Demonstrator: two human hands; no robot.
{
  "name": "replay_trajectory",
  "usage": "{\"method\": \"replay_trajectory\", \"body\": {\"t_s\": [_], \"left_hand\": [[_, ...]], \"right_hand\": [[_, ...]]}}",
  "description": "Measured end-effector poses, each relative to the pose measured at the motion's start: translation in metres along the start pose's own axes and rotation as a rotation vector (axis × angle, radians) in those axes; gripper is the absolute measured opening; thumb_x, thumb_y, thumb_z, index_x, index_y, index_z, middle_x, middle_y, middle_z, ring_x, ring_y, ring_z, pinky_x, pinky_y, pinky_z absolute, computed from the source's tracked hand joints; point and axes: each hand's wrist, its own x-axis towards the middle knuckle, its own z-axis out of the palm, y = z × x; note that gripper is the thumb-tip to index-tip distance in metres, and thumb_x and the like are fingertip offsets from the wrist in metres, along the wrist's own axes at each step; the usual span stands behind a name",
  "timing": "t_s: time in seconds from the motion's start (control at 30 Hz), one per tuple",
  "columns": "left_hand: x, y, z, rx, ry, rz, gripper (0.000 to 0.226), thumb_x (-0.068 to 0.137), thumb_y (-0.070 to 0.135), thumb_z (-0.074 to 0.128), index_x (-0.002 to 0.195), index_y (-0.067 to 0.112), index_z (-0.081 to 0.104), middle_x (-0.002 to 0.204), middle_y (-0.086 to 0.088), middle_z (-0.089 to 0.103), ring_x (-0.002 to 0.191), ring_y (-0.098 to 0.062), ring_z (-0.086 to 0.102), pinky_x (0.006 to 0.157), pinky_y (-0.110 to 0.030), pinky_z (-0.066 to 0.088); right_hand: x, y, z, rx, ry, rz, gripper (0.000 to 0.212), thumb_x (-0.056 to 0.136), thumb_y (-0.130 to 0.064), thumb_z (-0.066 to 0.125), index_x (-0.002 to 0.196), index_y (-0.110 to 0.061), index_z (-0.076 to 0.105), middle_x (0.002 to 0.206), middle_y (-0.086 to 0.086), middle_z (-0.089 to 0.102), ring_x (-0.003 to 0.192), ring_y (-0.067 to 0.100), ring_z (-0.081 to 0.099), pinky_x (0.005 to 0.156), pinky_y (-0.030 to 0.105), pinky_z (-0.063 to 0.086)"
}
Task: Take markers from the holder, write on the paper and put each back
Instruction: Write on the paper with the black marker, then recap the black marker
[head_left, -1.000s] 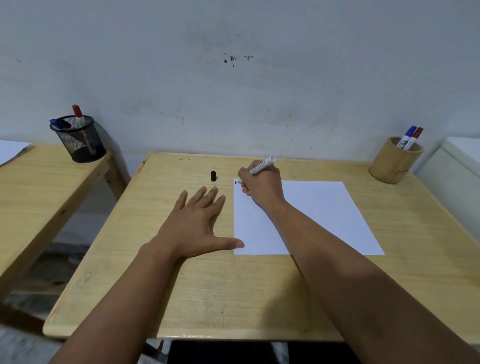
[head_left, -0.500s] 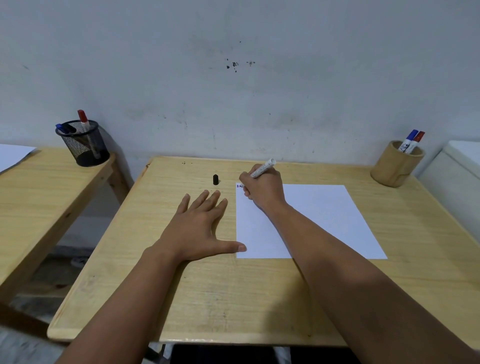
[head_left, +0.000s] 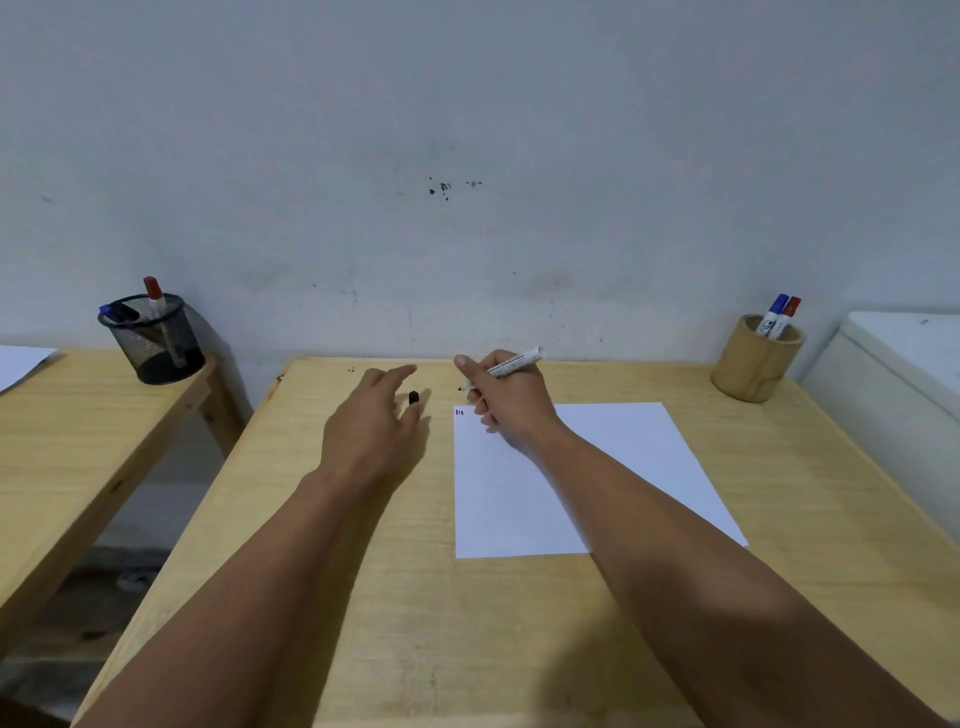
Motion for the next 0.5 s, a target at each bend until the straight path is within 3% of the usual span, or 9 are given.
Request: {"method": "replay_trajectory", "body": {"t_s": [0.1, 0.2, 0.23, 0.33, 0.4, 0.5], "left_hand": [[0.017, -0.006, 0.015, 0.107, -0.023, 0.018, 0.032, 0.099, 0.038, 0.058, 0.129, 0.032, 0.068, 0.124, 0.01, 0.066, 0.111, -0.018, 0.065, 0.084, -0.036, 0.052], [0.023, -0.011, 0.022, 0.077, 0.011, 0.003, 0.023, 0.099, 0.029, 0.063, 0.119, 0.027, 0.074, 0.114, 0.006, 0.074, 0.109, -0.022, 0.066, 0.084, -0.039, 0.054], [0.025, -0.01, 0.021, 0.028, 0.015, -0.022, 0.023, 0.098, 0.028, 0.064, 0.119, 0.026, 0.075, 0.113, 0.006, 0.075, 0.107, -0.021, 0.068, 0.084, -0.038, 0.055], [0.032, 0.001, 0.013, -0.253, -0.016, -0.147, 0.02, 0.095, 0.021, 0.068, 0.114, 0.022, 0.075, 0.103, 0.005, 0.078, 0.099, -0.018, 0.071, 0.085, -0.035, 0.054], [0.037, 0.015, 0.004, -0.452, -0.037, -0.201, 0.016, 0.095, 0.015, 0.068, 0.108, 0.018, 0.078, 0.095, 0.002, 0.079, 0.095, -0.016, 0.071, 0.079, -0.029, 0.051], [0.039, 0.042, -0.005, -0.683, -0.065, -0.241, 0.015, 0.096, 0.014, 0.068, 0.107, 0.016, 0.078, 0.093, -0.001, 0.079, 0.088, -0.017, 0.066, 0.074, -0.03, 0.05]], "right_hand": [[-0.006, -0.013, -0.012, -0.056, 0.069, -0.143, 0.044, 0.094, -0.045, 0.083, 0.072, -0.018, 0.058, 0.064, 0.007, 0.06, 0.049, 0.016, 0.049, 0.055, 0.034, 0.043], [-0.011, -0.023, -0.035, -0.046, 0.011, -0.154, 0.022, 0.093, -0.029, 0.087, 0.088, -0.014, 0.071, 0.076, 0.009, 0.073, 0.058, 0.015, 0.066, 0.057, 0.031, 0.052], [-0.013, -0.026, -0.044, -0.022, -0.052, -0.142, 0.013, 0.096, -0.019, 0.084, 0.103, -0.014, 0.074, 0.086, 0.007, 0.079, 0.067, 0.015, 0.073, 0.062, 0.032, 0.058], [-0.019, -0.034, -0.066, 0.095, -0.145, -0.098, 0.032, 0.107, 0.002, 0.059, 0.132, -0.013, 0.072, 0.11, 0.007, 0.082, 0.088, 0.021, 0.082, 0.076, 0.041, 0.068], [-0.026, -0.041, -0.075, 0.221, -0.135, -0.039, 0.035, 0.111, 0.0, 0.049, 0.133, -0.011, 0.074, 0.111, 0.012, 0.082, 0.088, 0.026, 0.083, 0.074, 0.042, 0.069], [-0.037, -0.05, -0.082, 0.373, -0.158, 0.06, 0.03, 0.109, -0.012, 0.055, 0.129, -0.007, 0.077, 0.107, 0.016, 0.078, 0.085, 0.031, 0.08, 0.071, 0.04, 0.068]]}}
